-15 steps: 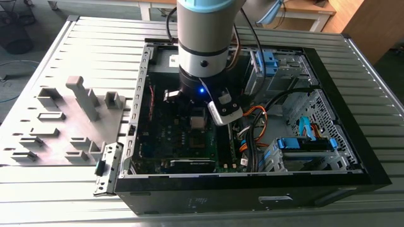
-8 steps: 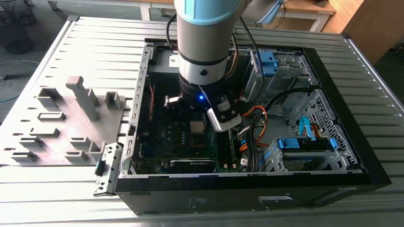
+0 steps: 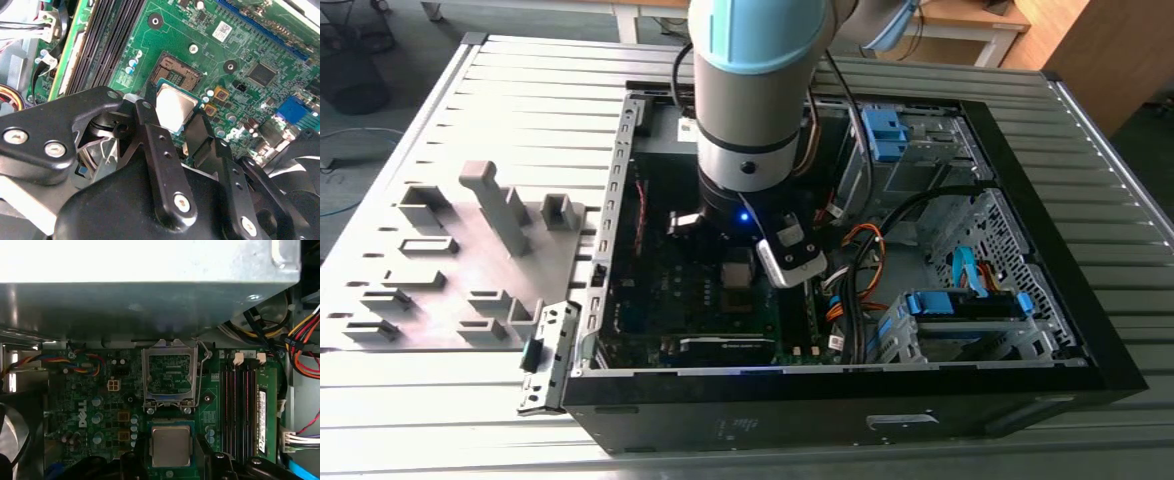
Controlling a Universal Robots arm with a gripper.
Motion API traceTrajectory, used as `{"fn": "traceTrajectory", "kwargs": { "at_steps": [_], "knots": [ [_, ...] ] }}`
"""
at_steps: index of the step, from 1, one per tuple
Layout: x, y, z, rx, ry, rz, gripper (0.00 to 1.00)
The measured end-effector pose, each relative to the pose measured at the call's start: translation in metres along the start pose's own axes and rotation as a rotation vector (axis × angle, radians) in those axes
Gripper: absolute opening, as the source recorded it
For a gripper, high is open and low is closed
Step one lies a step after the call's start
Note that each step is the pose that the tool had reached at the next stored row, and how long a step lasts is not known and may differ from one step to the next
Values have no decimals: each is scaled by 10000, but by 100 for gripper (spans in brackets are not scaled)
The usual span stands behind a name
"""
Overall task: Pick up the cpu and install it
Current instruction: 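Place the cpu into insertion slot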
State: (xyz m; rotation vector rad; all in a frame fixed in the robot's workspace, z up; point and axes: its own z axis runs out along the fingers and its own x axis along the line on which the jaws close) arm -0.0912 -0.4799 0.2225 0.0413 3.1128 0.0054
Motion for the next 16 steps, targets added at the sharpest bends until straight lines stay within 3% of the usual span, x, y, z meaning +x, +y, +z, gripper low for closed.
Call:
{"fn": "traceTrajectory", "kwargs": {
  "at_steps": [8, 16],
  "knots": [
    [2, -43, 113, -3, -1, 0, 47],
    [3, -77, 185, -5, -2, 0, 47]
  ]
}}
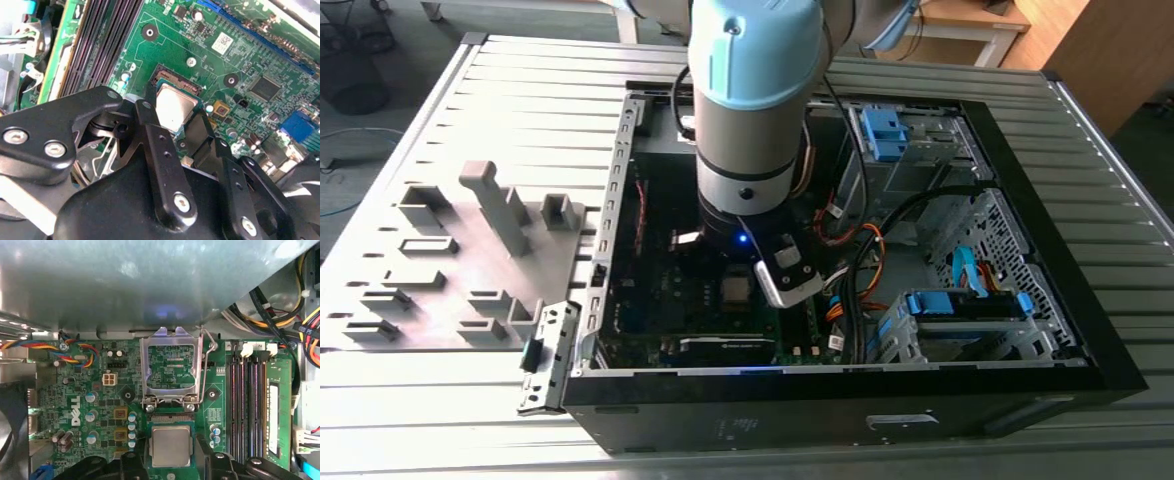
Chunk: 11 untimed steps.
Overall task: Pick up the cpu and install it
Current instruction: 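Place the cpu into insertion slot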
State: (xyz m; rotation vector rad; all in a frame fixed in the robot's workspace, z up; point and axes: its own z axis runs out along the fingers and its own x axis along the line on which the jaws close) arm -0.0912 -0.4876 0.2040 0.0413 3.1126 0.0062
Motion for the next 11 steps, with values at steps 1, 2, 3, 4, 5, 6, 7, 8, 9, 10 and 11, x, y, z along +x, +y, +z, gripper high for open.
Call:
{"fn": "traceTrajectory", "kwargs": {
  "at_steps": [1, 2, 3, 4, 5, 6, 7, 8, 9, 10, 11],
  "knots": [
    [1, -3, 12, 2, 1, 0, 47],
    [1, -4, 21, 3, 1, 1, 47],
    [1, -5, 21, 5, 2, 0, 47],
    [1, -5, 21, 5, 2, -1, 47],
    [1, -5, 22, 5, 2, 0, 47],
    [1, -5, 22, 5, 2, 0, 47],
    [0, -5, 22, 4, 2, -1, 47],
    [1, -4, 28, 1, 0, 0, 47],
    [1, -5, 38, 0, -2, -1, 47],
    [1, -7, 48, 2, -2, 0, 47],
    [2, -8, 53, 4, -1, 0, 47]
  ]
}}
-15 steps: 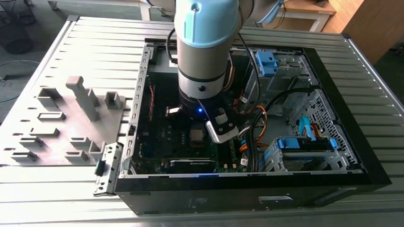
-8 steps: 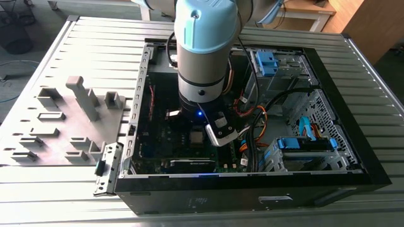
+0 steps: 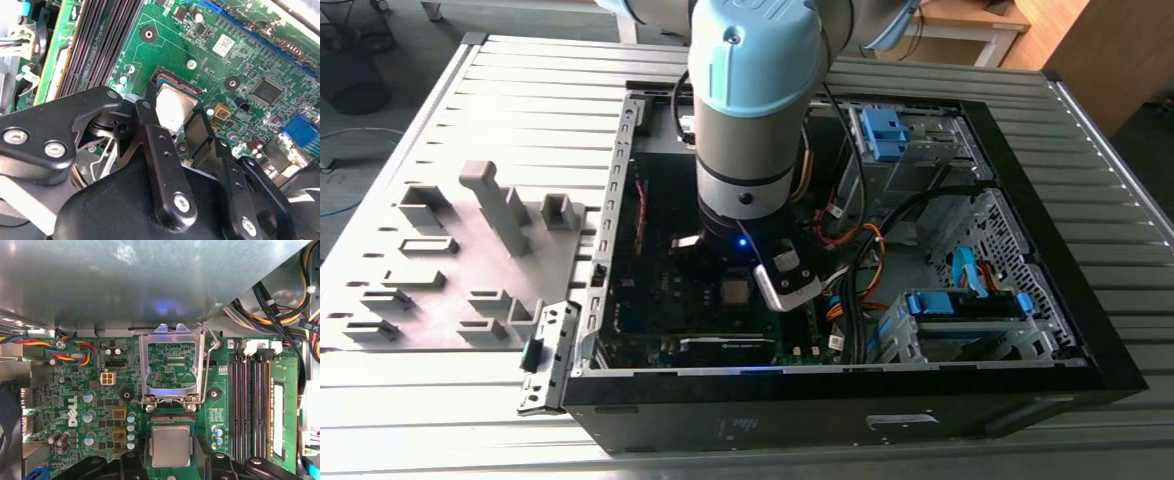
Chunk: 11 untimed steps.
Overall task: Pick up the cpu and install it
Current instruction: 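Place the cpu into insertion slot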
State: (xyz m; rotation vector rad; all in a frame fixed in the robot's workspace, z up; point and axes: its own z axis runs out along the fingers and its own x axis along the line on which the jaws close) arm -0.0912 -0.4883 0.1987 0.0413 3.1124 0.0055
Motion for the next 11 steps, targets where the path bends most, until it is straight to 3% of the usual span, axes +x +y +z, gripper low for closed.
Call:
{"fn": "traceTrajectory", "kwargs": {
  "at_steps": [11],
  "knots": [
    [0, -2, 23, -2, -1, -1, 47]
  ]
}}
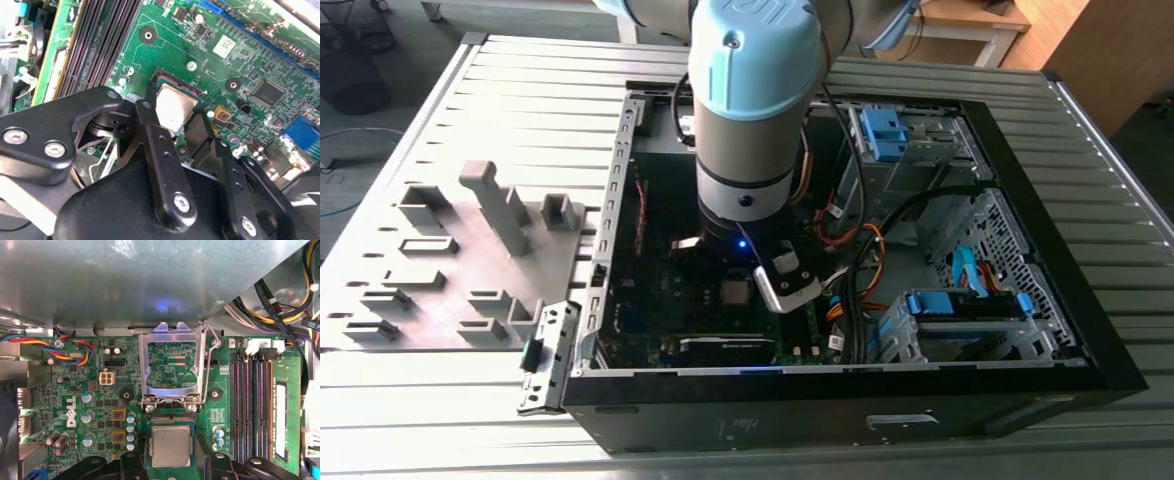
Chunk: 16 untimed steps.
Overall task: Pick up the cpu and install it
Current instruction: 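Place the cpu into insertion slot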
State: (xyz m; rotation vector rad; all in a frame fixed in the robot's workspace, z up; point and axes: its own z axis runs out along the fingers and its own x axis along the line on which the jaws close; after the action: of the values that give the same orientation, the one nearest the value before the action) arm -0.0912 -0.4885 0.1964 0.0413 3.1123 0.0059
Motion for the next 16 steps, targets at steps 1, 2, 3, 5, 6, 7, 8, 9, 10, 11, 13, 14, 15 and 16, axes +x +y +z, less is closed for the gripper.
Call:
{"fn": "traceTrajectory", "kwargs": {
  "at_steps": [1, 2, 3, 5, 6, 7, 8, 9, 10, 11, 13, 14, 15, 16],
  "knots": [
    [1, -1, 6, 3, 1, 0, 47],
    [0, -1, 6, 4, 2, 0, 47],
    [1, -1, 6, 4, 2, 0, 47],
    [0, -1, 8, 2, 1, 0, 47],
    [0, -4, 9, 0, 0, 0, 47],
    [0, -9, 10, 0, 0, 0, 47],
    [0, -9, 10, 2, 1, 0, 47],
    [0, -10, 11, 3, 1, 0, 47],
    [-3, -9, 17, -1, 0, -1, 47],
    [-6, -9, 22, 0, 0, -2, 47],
    [-6, -6, 25, 1, 0, 0, 47],
    [-6, -2, 26, 1, 1, 1, 47],
    [-6, 1, 28, -1, 1, 0, 47],
    [-6, 2, 29, -3, 1, -1, 47]
  ]
}}
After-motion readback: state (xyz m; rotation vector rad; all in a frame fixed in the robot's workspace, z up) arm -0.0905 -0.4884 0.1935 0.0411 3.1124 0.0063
